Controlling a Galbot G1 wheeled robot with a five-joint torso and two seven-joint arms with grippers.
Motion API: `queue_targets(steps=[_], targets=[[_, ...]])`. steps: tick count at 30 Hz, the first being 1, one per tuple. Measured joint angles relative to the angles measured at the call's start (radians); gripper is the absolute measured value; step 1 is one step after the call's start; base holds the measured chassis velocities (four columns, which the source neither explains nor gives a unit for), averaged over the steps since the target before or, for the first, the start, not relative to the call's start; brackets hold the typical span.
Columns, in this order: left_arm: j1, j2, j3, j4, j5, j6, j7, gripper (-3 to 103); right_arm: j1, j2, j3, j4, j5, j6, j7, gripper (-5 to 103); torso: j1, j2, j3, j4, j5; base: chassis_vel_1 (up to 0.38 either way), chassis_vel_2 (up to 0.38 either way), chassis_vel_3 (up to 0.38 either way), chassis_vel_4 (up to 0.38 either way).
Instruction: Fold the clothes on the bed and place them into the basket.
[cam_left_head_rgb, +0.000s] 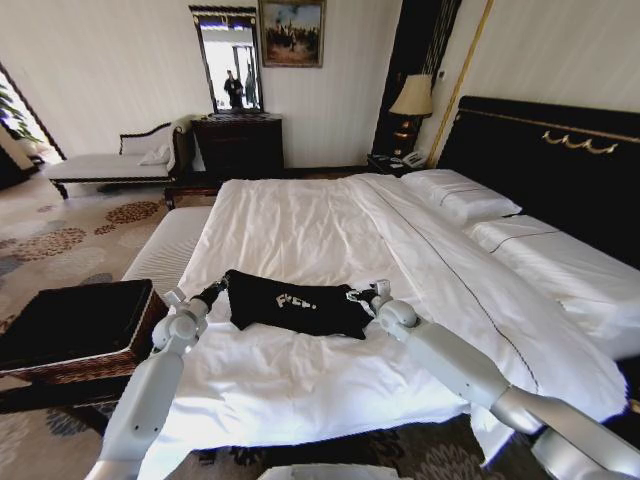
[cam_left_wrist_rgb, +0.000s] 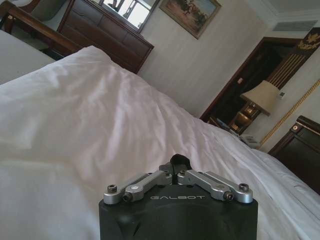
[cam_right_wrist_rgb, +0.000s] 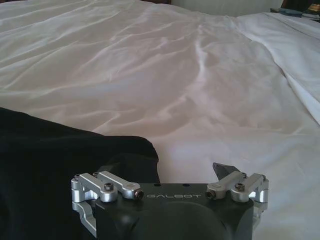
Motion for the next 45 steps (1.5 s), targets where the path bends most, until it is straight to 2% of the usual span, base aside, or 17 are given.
queue_targets(steps=[6,12,15,19,25,28,33,38,41,45], targets=[[0.02,0.005,-0.009,-0.008,0.003,0.001,-0.001,0,0.012,0.038,-0.011,-0.086,-0.053,0.062,-0.058,100,0.0,0.0,0.0,0.0002,0.0001,0.0,0.0,0.0,0.0],[0.033,0.005,-0.016,-0.015,0.006,0.001,-0.002,0,0.034,0.061,-0.001,-0.118,-0.08,0.12,-0.064,100,0.0,0.0,0.0,0.0003,0.0001,0.0,0.0,0.0,0.0],[0.037,0.005,-0.018,-0.016,0.009,0.001,-0.002,0,0.035,0.054,0.007,-0.081,-0.068,0.105,-0.032,100,0.0,0.0,0.0,0.0003,0.0,0.0,0.0,0.0,0.0],[0.04,0.004,-0.023,-0.017,0.011,0.001,-0.002,0,0.033,0.03,0.009,0.01,0.014,0.01,0.063,100,0.0,0.0,0.0,-0.0002,-0.0002,0.0,0.0,0.0,0.0],[0.043,0.004,-0.025,-0.022,0.012,0.001,-0.003,0,0.056,0.055,0.0,-0.055,0.013,-0.013,0.067,100,0.0,0.0,0.0,0.0,-0.0001,0.0,0.0,0.0,0.0],[0.043,0.006,-0.026,-0.026,0.011,0.001,-0.008,0,0.087,0.113,-0.011,-0.191,-0.024,-0.022,0.023,100,0.0,0.0,0.0,0.0001,0.0,0.0,0.0,0.0,0.0],[0.042,0.006,-0.027,-0.026,0.011,0.002,-0.01,0,0.098,0.162,-0.008,-0.278,-0.056,0.004,-0.015,100,0.0,0.0,0.0,0.0002,0.0,0.0,0.0,0.0,0.0],[0.039,0.006,-0.026,-0.024,0.011,0.002,-0.01,0,0.089,0.168,-0.007,-0.286,-0.064,0.061,-0.049,100,0.0,0.0,0.0,0.0001,0.0,0.0,0.0,0.0,0.0],[0.033,0.003,-0.021,-0.016,0.015,0.002,-0.01,0,0.078,0.166,-0.008,-0.287,-0.104,0.12,-0.104,100,0.0,0.0,0.0,0.0,0.0,0.0,0.0,0.0,0.0],[0.028,0.0,-0.016,-0.011,0.019,0.002,-0.01,0,0.07,0.161,-0.01,-0.29,-0.156,0.147,-0.137,100,0.0,0.0,0.0,0.0001,0.0,0.0,0.0,0.0,0.0]])
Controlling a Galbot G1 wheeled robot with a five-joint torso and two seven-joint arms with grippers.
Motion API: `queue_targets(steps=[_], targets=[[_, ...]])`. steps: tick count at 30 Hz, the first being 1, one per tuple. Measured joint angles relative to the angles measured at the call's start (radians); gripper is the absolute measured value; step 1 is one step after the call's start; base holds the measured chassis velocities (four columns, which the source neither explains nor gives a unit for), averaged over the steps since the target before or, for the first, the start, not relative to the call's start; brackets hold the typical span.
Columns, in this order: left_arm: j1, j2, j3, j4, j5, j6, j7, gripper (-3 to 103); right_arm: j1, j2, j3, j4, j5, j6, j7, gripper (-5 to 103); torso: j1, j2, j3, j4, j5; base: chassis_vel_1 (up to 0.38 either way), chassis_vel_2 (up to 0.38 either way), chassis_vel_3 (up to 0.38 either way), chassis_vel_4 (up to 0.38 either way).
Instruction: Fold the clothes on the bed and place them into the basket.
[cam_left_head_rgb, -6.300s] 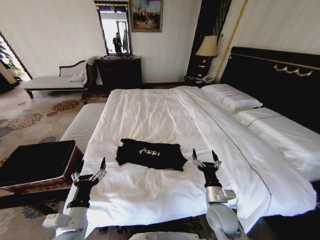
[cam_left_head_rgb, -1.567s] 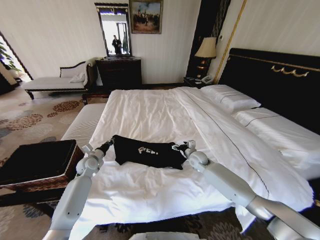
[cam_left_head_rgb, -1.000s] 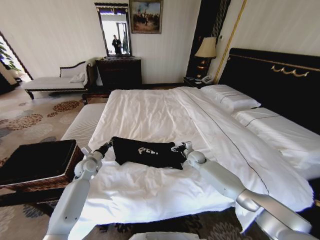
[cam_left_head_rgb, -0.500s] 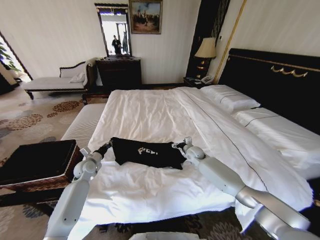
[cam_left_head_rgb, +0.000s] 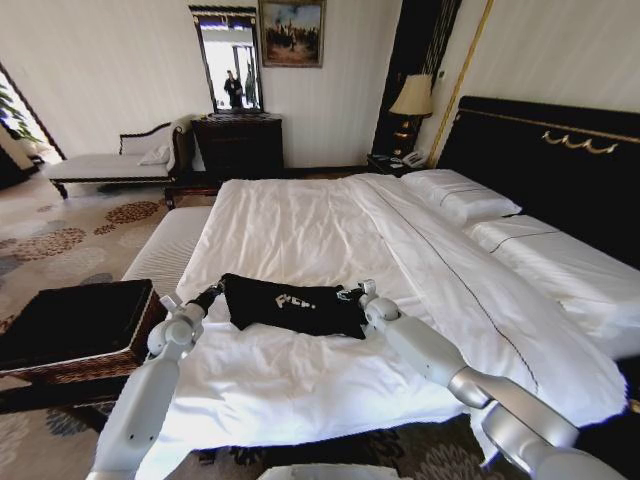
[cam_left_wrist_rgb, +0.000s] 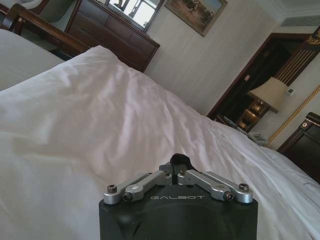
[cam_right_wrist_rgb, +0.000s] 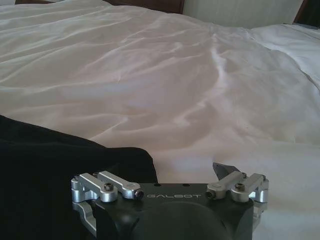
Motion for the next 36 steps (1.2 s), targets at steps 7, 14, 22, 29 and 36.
queue_targets(steps=[7,14,22,29,36], targets=[[-0.006,-0.002,0.005,0.009,0.003,-0.001,-0.001,0,-0.019,-0.017,-0.003,0.003,-0.063,0.043,-0.071,86,0.0,0.0,0.0,-0.0001,0.0,0.0,0.0,0.0,0.0],[-0.009,-0.002,0.005,0.019,0.004,-0.003,-0.001,0,-0.022,-0.003,-0.003,-0.022,-0.107,0.071,-0.085,58,0.0,0.0,0.0,-0.0002,0.0,0.0,0.0,0.0,0.0],[-0.01,-0.002,0.006,0.024,0.005,-0.004,-0.001,0,-0.002,0.045,-0.005,-0.077,-0.136,0.108,-0.095,37,0.0,0.0,0.0,0.0002,-0.0001,0.0,0.0,0.0,0.0],[-0.01,-0.002,0.006,0.029,0.004,-0.005,-0.001,0,0.0,0.046,-0.019,-0.079,-0.155,0.15,-0.117,36,0.0,0.0,0.0,-0.0001,0.0,0.0,0.0,0.0,0.0],[-0.01,-0.001,0.006,0.037,0.004,-0.007,-0.001,0,-0.002,0.036,-0.024,-0.074,-0.168,0.153,-0.118,62,0.0,0.0,0.0,-0.0001,0.0,0.0,0.0,0.0,0.0]])
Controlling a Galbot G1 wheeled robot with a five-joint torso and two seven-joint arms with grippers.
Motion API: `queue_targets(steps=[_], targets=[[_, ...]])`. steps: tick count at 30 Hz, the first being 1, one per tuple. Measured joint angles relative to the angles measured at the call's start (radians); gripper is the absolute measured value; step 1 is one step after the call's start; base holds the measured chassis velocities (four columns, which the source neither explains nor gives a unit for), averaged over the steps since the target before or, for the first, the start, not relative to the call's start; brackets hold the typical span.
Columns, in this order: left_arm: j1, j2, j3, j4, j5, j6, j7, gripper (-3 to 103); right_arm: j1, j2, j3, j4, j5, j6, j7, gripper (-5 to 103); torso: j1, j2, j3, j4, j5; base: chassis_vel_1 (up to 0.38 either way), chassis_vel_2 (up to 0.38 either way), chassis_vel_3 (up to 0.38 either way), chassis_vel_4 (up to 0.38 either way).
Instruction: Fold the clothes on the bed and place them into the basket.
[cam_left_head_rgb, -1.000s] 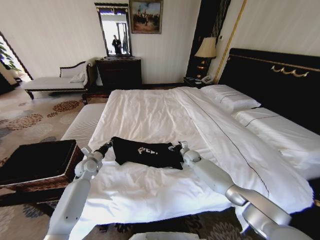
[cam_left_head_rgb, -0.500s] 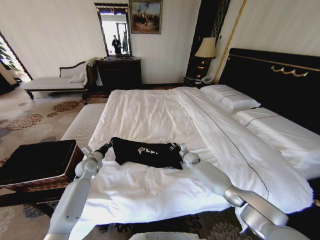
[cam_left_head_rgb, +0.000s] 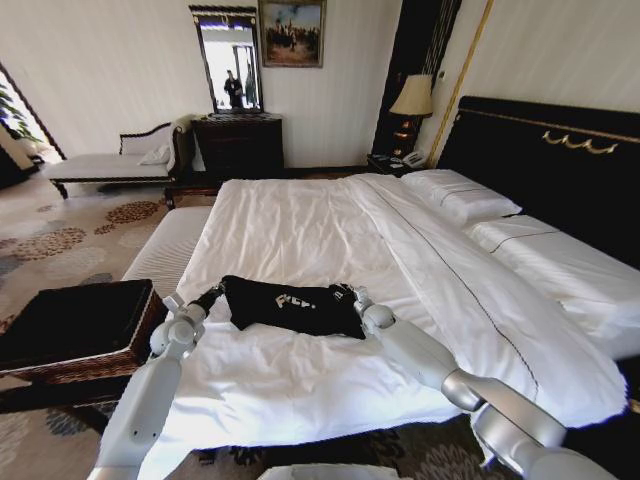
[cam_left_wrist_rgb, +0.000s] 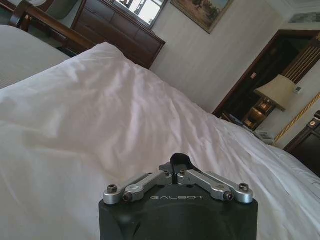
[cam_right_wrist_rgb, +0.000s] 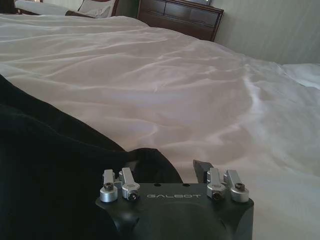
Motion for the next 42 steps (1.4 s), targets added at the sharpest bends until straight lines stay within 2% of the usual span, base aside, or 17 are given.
queue_targets(steps=[1,4,5,6,7,10,12,16,18,22,25,28,30,32,40,42], targets=[[0.0,0.0,0.0,0.001,0.0,0.0,0.0,0,0.0,-0.001,0.0,0.0,-0.002,0.001,-0.001,62,0.0,0.0,0.0,0.0,0.0,0.0,0.0,0.0,0.0],[-0.004,0.0,0.002,0.006,0.0,-0.001,0.0,0,-0.003,-0.002,-0.003,-0.002,-0.013,0.006,-0.015,79,0.0,0.0,0.0,0.0,0.0,0.0,0.0,0.0,0.0],[-0.004,0.0,0.002,0.006,0.0,-0.001,0.0,0,-0.003,-0.002,-0.003,-0.002,-0.013,0.006,-0.015,79,0.0,0.0,0.0,0.0,0.0,0.0,0.0,0.0,0.0],[-0.004,0.0,0.002,0.008,0.0,-0.001,0.0,0,-0.004,-0.002,-0.003,-0.003,-0.014,0.009,-0.02,86,0.0,0.0,0.0,0.0,0.0,0.0,0.0,0.0,0.0],[-0.004,0.0,0.002,0.008,0.0,-0.001,0.0,0,-0.004,-0.002,-0.003,-0.003,-0.015,0.009,-0.022,86,0.0,0.0,0.0,0.0,0.0,0.0,0.0,0.0,0.0],[-0.004,0.001,0.003,0.014,0.001,-0.003,0.001,0,-0.004,-0.004,-0.003,-0.004,-0.015,0.012,-0.039,72,0.0,0.0,0.0,0.0002,0.0001,0.0,0.0,0.0,0.0],[-0.004,0.002,0.003,0.014,0.001,-0.004,0.001,0,-0.004,-0.005,-0.003,-0.004,-0.015,0.012,-0.041,72,0.0,0.0,0.0,0.0003,0.0,0.0,0.0,0.0,0.0],[-0.007,0.002,0.003,0.018,0.001,-0.005,0.001,0,-0.004,-0.006,-0.002,-0.009,-0.015,0.011,-0.044,51,0.0,0.0,0.0,0.0002,0.0001,0.0,0.0,0.0,0.0],[-0.009,0.002,0.003,0.018,0.001,-0.005,0.002,0,-0.004,-0.006,-0.002,-0.01,-0.015,0.01,-0.044,51,0.0,0.0,0.0,0.0001,0.0001,0.0,0.0,0.0,0.0],[-0.017,0.001,0.006,0.022,0.001,-0.007,0.002,0,-0.007,-0.009,0.001,-0.011,-0.02,0.019,-0.052,29,0.0,0.0,0.0,0.0002,0.0001,0.0,0.0,0.0,0.0],[-0.02,0.0,0.007,0.022,0.001,-0.009,0.002,0,-0.011,-0.012,0.004,-0.011,-0.024,0.031,-0.053,24,0.0,0.0,0.0,0.0002,0.0001,0.0,0.0,0.0,0.0],[-0.025,0.0,0.012,0.022,0.0,-0.013,0.002,0,-0.021,-0.025,0.019,0.001,-0.027,0.065,-0.055,8,0.0,0.0,0.0,0.0,0.0001,0.0,0.0,0.0,0.0],[-0.026,0.0,0.013,0.021,0.0,-0.014,0.002,0,-0.023,-0.029,0.023,0.006,-0.026,0.072,-0.059,8,0.0,0.0,0.0,0.0,0.0001,0.0,0.0,0.0,0.0],[-0.029,0.0,0.016,0.019,-0.001,-0.015,0.002,0,-0.037,-0.054,0.037,0.034,-0.026,0.108,-0.093,1,0.0,0.0,0.0,0.0,0.0001,0.0,0.0,0.0,0.0],[-0.031,0.004,0.017,-0.006,-0.008,-0.015,-0.004,0,-0.076,-0.114,0.085,0.136,-0.021,0.151,-0.114,0,0.0,0.0,0.0,0.0,0.0002,0.0,0.0,0.0,0.0],[-0.031,0.012,0.011,-0.032,-0.026,-0.015,-0.012,0,-0.089,-0.131,0.123,0.19,-0.003,0.193,-0.109,0,0.0,0.0,0.0,0.0,0.0,0.0,0.0,0.0,0.0]])
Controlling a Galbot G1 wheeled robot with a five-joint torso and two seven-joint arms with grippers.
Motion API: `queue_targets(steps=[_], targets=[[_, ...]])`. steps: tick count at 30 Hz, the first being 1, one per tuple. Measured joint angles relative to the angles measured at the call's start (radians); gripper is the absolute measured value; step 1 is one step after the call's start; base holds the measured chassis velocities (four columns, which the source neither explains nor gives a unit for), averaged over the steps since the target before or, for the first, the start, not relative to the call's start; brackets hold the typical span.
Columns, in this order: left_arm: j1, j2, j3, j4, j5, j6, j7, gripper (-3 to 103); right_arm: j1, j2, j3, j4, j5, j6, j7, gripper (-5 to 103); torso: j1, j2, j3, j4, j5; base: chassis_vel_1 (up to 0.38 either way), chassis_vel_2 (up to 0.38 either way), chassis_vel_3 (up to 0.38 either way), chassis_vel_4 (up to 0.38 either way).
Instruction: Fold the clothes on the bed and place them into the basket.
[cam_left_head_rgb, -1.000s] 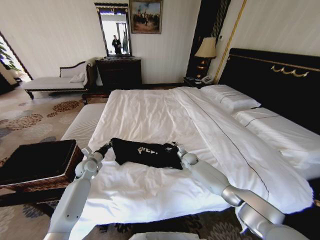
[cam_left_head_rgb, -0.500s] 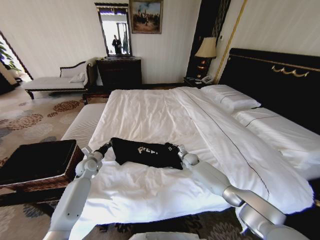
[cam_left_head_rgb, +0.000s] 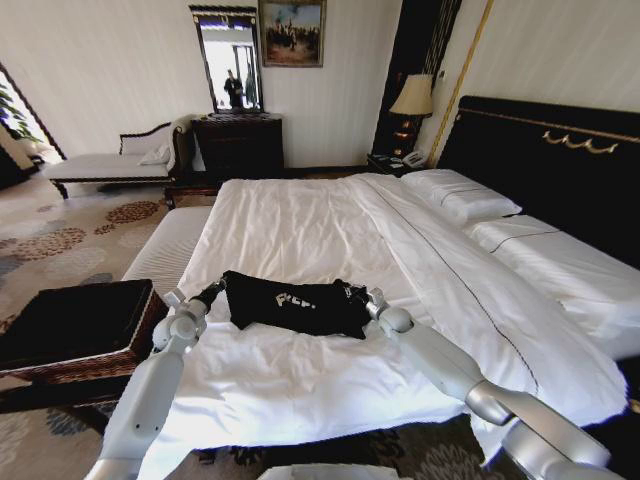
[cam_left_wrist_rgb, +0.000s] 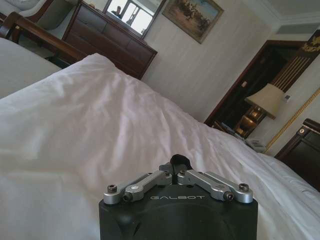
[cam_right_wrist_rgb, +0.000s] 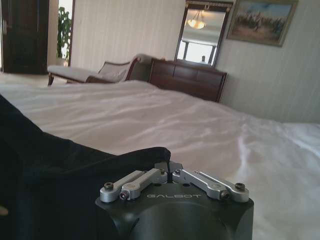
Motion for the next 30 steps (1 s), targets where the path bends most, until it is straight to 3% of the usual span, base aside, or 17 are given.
queue_targets(steps=[4,7,10,13,16,17,21,24,26,30], targets=[[-0.001,0.019,-0.011,-0.054,-0.041,0.0,-0.015,0,-0.011,-0.02,0.047,0.067,0.011,0.043,0.023,0,0.0,0.0,0.0,0.0002,0.0001,0.0,0.0,0.0,0.0],[-0.016,0.058,-0.022,-0.156,-0.104,0.003,-0.047,0,-0.012,-0.051,0.1,0.17,0.044,0.068,0.102,0,0.0,0.0,0.0,0.0,0.0,0.0,0.0,0.0,0.0],[-0.036,0.087,-0.028,-0.223,-0.142,0.008,-0.068,0,-0.005,-0.066,0.127,0.221,0.08,0.069,0.133,0,0.0,0.0,0.0,0.0,0.0001,0.0,0.0,0.0,0.0],[-0.1,0.156,-0.046,-0.333,-0.237,0.01,-0.121,0,0.033,-0.095,0.179,0.318,0.149,0.073,0.167,0,0.0,0.0,0.0,-0.0001,0.0002,0.0,0.0,0.0,0.0],[-0.134,0.194,-0.061,-0.374,-0.282,0.01,-0.148,0,0.06,-0.109,0.201,0.362,0.185,0.073,0.178,0,0.0,0.0,0.0,-0.0001,0.0003,0.0,0.0,0.0,0.0],[-0.168,0.24,-0.078,-0.412,-0.327,0.01,-0.173,0,0.093,-0.121,0.225,0.403,0.225,0.073,0.192,0,0.0,0.0,0.0,0.0,0.0,0.0,0.0,0.0,0.0],[-0.21,0.312,-0.105,-0.456,-0.379,0.01,-0.202,0,0.144,-0.145,0.258,0.463,0.286,0.068,0.215,0,0.0,0.0,0.0,0.0003,0.0,0.0,0.0,0.0,0.0],[-0.262,0.415,-0.144,-0.518,-0.47,0.006,-0.235,0,0.206,-0.199,0.321,0.573,0.365,0.061,0.234,0,0.0,0.0,0.0,0.0006,0.0001,0.0,0.0,0.0,0.0],[-0.27,0.43,-0.15,-0.528,-0.485,0.005,-0.24,0,0.21,-0.212,0.333,0.593,0.379,0.06,0.236,0,0.0,0.0,0.0,0.0005,-0.0001,0.0,0.0,0.0,0.0],[-0.272,0.504,-0.204,-0.601,-0.551,0.002,-0.254,0,0.167,-0.308,0.434,0.716,0.444,0.051,0.24,0,0.0,0.0,0.0,-0.0004,0.0001,0.0,0.0,0.0,0.0]])
